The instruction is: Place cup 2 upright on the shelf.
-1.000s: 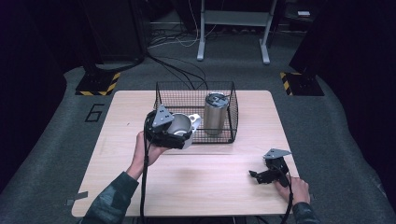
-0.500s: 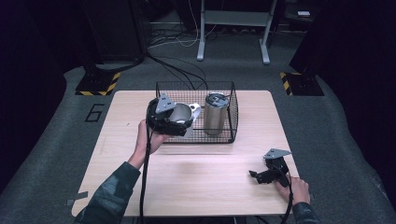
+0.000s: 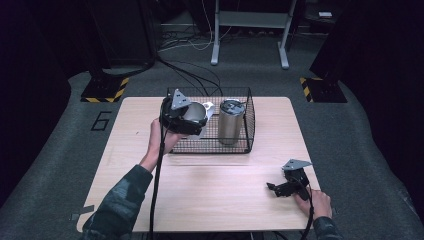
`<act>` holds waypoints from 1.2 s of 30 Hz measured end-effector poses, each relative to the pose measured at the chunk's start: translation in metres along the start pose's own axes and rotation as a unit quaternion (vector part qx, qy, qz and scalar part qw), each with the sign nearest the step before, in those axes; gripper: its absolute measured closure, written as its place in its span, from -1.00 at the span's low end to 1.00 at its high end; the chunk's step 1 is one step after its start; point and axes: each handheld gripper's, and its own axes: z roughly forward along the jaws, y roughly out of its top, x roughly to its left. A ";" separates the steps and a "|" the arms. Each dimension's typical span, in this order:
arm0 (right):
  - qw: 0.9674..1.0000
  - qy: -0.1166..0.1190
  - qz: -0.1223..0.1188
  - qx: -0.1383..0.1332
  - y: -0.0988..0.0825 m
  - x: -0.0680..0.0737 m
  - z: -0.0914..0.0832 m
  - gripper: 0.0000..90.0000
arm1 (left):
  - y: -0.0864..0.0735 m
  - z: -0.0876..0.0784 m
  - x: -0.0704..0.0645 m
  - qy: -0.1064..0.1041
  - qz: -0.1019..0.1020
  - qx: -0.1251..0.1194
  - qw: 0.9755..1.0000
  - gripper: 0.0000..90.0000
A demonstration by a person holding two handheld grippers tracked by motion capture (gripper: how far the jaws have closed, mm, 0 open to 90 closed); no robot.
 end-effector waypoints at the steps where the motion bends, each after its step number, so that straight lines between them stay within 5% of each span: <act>1: 1.000 0.002 -0.001 0.003 0.000 0.000 0.000 -1.00 | 0.000 0.001 0.000 0.000 -0.001 0.001 1.000 -0.87; 36: 1.000 0.000 0.000 0.000 0.000 0.000 0.000 -1.00 | 0.000 0.067 0.029 0.035 -0.034 0.055 0.997 -0.87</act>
